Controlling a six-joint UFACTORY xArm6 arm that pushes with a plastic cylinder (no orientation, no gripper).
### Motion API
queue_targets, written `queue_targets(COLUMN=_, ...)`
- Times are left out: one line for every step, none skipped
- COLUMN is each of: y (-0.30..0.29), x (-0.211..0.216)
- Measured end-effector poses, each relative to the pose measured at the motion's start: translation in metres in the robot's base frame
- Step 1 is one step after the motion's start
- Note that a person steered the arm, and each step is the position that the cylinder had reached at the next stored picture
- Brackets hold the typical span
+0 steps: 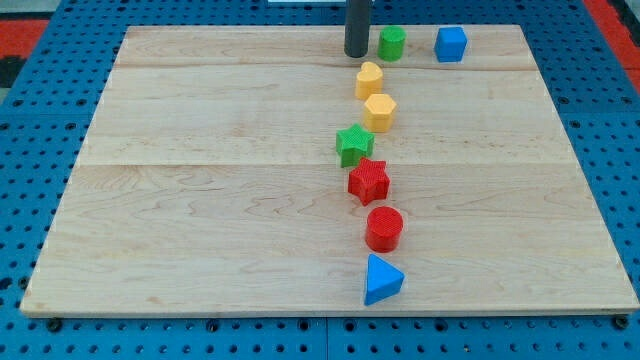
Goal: Place the yellow blocks near to the green star
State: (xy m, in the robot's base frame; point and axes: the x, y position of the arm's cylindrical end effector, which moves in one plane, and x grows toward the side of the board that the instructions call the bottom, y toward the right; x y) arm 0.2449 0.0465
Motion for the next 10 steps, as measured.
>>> queue_targets(y=0.002, x=0.0)
queue_targets(y=0.002, x=0.001)
queue_targets(y=0.002, x=0.021)
queue_targets(y=0.002, x=0.052)
queue_targets(y=0.001, x=0.086)
queue_targets(y=0.018, x=0.082)
queue_targets(y=0.051, x=0.108)
queue_targets(y=-0.012, x=0.139)
queue_targets(y=-0.043, x=0.159)
queue_targets(y=-0.027, x=0.138)
